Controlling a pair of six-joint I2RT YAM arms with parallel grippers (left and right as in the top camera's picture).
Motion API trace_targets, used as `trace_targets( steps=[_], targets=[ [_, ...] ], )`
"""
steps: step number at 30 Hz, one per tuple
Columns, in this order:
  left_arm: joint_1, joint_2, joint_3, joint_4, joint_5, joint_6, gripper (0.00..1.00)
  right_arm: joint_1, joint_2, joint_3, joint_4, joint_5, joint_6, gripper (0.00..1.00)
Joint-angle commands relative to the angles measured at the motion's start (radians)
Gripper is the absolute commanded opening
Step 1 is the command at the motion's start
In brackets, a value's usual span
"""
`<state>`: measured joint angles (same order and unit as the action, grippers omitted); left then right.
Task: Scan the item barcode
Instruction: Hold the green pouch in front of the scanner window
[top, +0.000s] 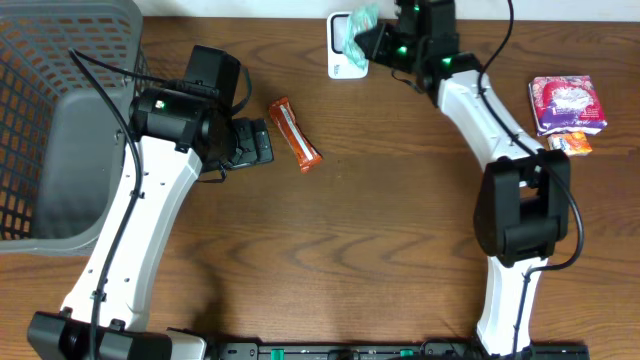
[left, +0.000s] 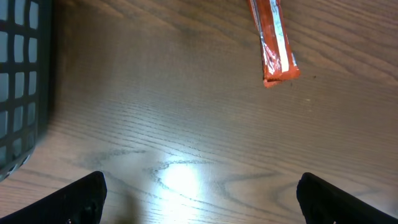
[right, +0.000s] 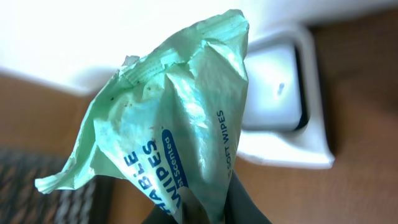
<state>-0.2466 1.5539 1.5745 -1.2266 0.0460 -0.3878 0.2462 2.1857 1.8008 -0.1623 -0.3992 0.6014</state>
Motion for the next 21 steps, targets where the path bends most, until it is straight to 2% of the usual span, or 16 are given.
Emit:
trace_targets(
  steps=[1,4,7,11,16,21],
  targets=[
    [0.000,0.006,-0.005,-0.003,-0.009,0.010,0.98,0.063,-0.018,0.012,0.047,0.369,-0.064,0.01],
    [0.000,0.006,-0.005,-0.003,-0.009,0.009,0.98,0.137,0.026,0.012,0.138,0.580,-0.311,0.01],
    [0.000,0.006,-0.005,-0.003,-0.009,0.010,0.98,0.172,0.060,0.012,0.211,0.653,-0.422,0.01],
    [0.000,0.006,-0.005,-0.003,-0.009,0.009,0.98,0.180,0.084,0.012,0.244,0.663,-0.417,0.01],
    [0.000,0.006,-0.005,-0.003,-0.009,0.009,0.98,0.154,0.062,0.012,0.183,0.675,-0.396,0.01],
    [0.000,0.006,-0.005,-0.003,-0.009,0.010,0.98,0.092,-0.029,0.012,0.024,0.904,-0.370,0.01]
  ],
)
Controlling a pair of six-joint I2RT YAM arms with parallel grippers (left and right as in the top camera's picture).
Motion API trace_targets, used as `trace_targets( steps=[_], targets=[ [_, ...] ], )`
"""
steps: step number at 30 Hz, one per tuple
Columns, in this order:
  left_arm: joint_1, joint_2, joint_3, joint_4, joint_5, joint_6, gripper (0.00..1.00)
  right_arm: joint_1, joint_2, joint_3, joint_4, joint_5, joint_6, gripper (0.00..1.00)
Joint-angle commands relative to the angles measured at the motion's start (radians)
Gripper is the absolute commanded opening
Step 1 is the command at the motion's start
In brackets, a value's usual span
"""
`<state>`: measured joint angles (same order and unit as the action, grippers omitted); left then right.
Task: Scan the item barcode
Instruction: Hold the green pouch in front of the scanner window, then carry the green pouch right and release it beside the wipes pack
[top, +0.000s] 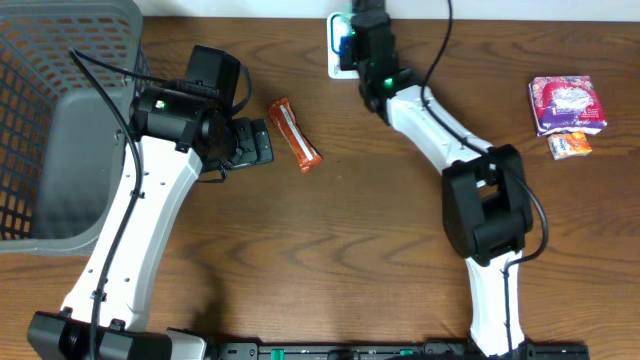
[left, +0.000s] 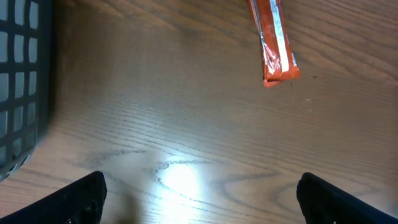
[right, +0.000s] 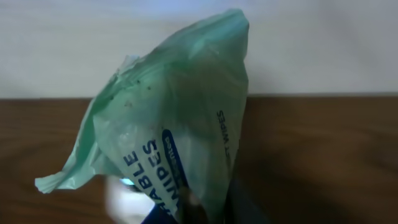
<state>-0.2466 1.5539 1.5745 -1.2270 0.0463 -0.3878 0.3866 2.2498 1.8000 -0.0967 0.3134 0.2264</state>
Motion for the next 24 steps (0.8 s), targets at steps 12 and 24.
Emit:
trace_targets(
  steps=[12,24],
  targets=[
    [0.000,0.006,-0.005,-0.003,-0.010,0.009,0.98,-0.365,-0.184,-0.002,-0.588,-0.148,-0.408,0.01],
    [0.000,0.006,-0.005,-0.003,-0.010,0.010,0.98,-0.605,-0.057,-0.049,-0.561,-0.306,-0.422,0.01]
  ],
)
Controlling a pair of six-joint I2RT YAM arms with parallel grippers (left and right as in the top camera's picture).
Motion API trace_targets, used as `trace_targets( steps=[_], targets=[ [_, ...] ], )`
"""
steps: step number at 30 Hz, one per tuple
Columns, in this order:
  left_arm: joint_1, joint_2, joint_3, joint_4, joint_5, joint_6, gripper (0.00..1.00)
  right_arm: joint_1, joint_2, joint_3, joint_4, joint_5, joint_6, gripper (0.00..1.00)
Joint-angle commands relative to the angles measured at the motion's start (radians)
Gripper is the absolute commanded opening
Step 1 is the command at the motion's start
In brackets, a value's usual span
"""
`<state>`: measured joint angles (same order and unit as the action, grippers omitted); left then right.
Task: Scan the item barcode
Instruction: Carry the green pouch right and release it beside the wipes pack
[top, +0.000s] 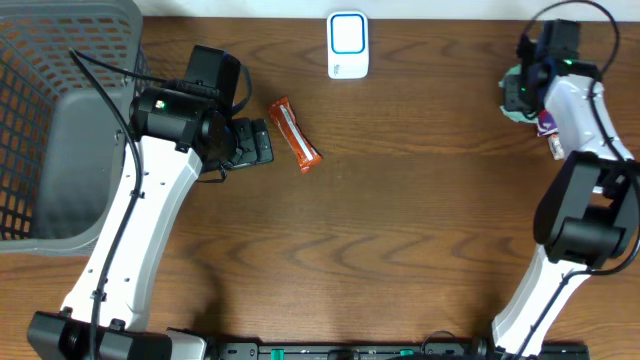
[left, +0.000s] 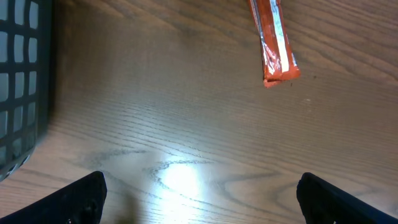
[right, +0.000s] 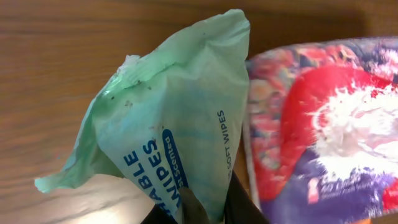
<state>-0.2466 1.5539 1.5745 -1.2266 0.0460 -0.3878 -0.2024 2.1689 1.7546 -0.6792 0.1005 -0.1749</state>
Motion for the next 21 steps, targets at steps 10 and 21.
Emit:
trace_targets(
  steps=[10,21],
  targets=[
    [0.000,0.006,-0.005,-0.003,-0.009,0.009,0.98,-0.029,0.135,-0.004,0.120,0.117,0.034,0.01],
    [0.000,0.006,-0.005,-0.003,-0.009,0.010,0.98,-0.041,0.119,0.035,0.099,0.231,0.067,0.32]
  ],
)
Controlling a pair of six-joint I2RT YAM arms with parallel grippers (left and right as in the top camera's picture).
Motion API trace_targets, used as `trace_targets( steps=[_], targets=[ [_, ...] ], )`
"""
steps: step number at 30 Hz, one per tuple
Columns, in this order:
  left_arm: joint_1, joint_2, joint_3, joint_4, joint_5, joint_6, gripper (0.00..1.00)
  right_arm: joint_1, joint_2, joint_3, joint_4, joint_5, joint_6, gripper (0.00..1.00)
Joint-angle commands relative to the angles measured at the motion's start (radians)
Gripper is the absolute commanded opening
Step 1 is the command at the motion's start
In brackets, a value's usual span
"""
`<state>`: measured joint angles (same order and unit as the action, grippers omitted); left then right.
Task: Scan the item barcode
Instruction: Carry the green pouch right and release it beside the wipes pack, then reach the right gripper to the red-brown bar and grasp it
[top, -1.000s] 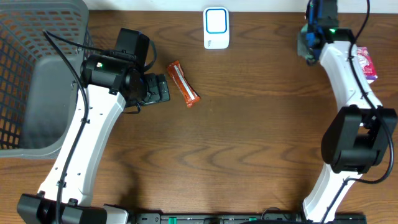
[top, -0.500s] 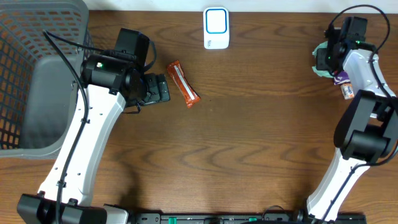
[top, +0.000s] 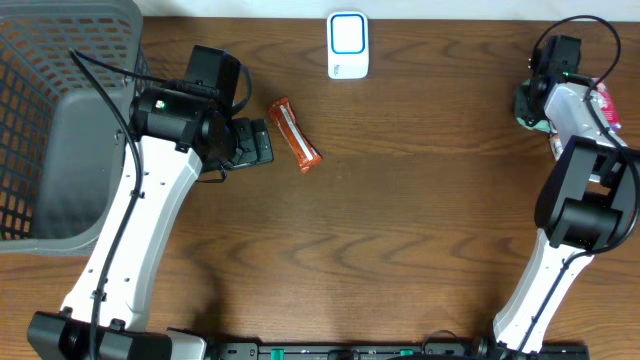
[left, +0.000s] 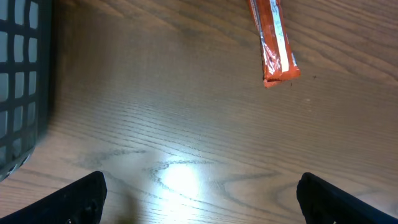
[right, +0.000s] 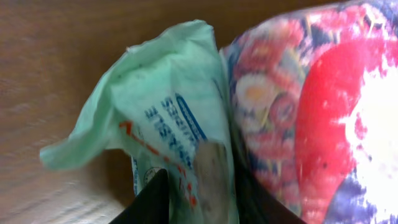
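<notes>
The green wipes pack (right: 168, 118) lies at the table's far right edge, against a pink and purple pack (right: 311, 112). My right gripper (right: 205, 193) stands over it, and its fingers (right: 152, 199) are spread on either side of the pack, so it is open. In the overhead view the right gripper (top: 533, 100) is beside the wipes pack (top: 524, 104). The white scanner (top: 347, 45) sits at the back middle. My left gripper (left: 199, 202) is open over bare wood, below an orange bar (left: 273, 43).
A grey mesh basket (top: 60, 120) fills the left side. The orange bar (top: 295, 135) lies just right of the left gripper (top: 255, 143). The pink pack (top: 603, 95) shows behind the right arm. The table's right edge is close to the right gripper.
The right gripper has moved slightly right and down onto the pink pack's side. Its fingers have spread, and the wipes pack now sits loose and turned between them. The left arm has not moved.
The right gripper first held the wipes pack over the scanner at the back middle, and was still there at the following moment. Then it held the pack at the far right next to the pink pack. Now it is open there around the pack. The left arm stayed put.
</notes>
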<state>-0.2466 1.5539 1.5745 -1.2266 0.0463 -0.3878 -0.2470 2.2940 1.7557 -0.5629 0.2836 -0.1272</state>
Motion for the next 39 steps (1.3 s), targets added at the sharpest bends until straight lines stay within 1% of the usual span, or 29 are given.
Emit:
trace_targets(
  steps=[1,3,4,6,8,10,12,14,16,17,19,21,23,25,27,35,39],
  targets=[
    [0.000,0.006,-0.005,-0.003,-0.010,0.009,0.98,0.009,-0.013,0.044,-0.027,0.049,0.026,0.36],
    [0.000,0.006,-0.005,-0.003,-0.010,0.010,0.98,0.023,-0.035,0.066,-0.048,0.047,0.046,0.55],
    [0.000,0.006,-0.005,-0.003,-0.010,0.010,0.98,0.033,-0.052,0.079,-0.059,0.040,0.045,0.60],
    [0.000,0.006,-0.005,-0.003,-0.010,0.010,0.98,0.051,-0.087,0.099,-0.078,0.021,0.045,0.63],
    [0.000,0.006,-0.005,-0.003,-0.010,0.010,0.98,0.072,-0.132,0.115,-0.089,-0.011,0.045,0.71],
    [0.000,0.006,-0.005,-0.003,-0.010,0.010,0.98,0.096,-0.180,0.122,-0.092,-0.046,0.045,0.76],
    [0.000,0.006,-0.005,-0.003,-0.010,0.009,0.98,0.125,-0.234,0.124,-0.092,-0.080,0.046,0.86],
    [0.000,0.006,-0.005,-0.003,-0.010,0.009,0.98,0.156,-0.279,0.124,-0.097,-0.102,0.076,0.92],
    [0.000,0.006,-0.005,-0.003,-0.010,0.010,0.98,0.181,-0.307,0.124,-0.105,-0.150,0.092,0.91],
    [0.000,0.006,-0.005,-0.003,-0.010,0.010,0.98,0.197,-0.321,0.123,-0.111,-0.204,0.106,0.92],
    [0.000,0.006,-0.005,-0.003,-0.010,0.009,0.98,0.225,-0.330,0.123,-0.120,-0.344,0.131,0.91],
    [0.000,0.006,-0.005,-0.003,-0.010,0.010,0.98,0.260,-0.325,0.119,-0.126,-0.552,0.142,0.90],
    [0.000,0.006,-0.005,-0.003,-0.010,0.009,0.98,0.293,-0.311,0.112,-0.118,-0.703,0.142,0.90],
    [0.000,0.006,-0.005,-0.003,-0.010,0.010,0.98,0.335,-0.288,0.106,-0.106,-0.809,0.145,0.91],
    [0.000,0.006,-0.005,-0.003,-0.010,0.010,0.98,0.378,-0.255,0.106,-0.095,-0.840,0.177,0.92],
    [0.000,0.006,-0.005,-0.003,-0.010,0.010,0.98,0.561,-0.071,0.106,0.006,-0.840,0.323,0.92],
    [0.000,0.006,-0.005,-0.003,-0.010,0.009,0.98,0.626,-0.007,0.106,0.029,-0.845,0.340,0.92]
  ],
)
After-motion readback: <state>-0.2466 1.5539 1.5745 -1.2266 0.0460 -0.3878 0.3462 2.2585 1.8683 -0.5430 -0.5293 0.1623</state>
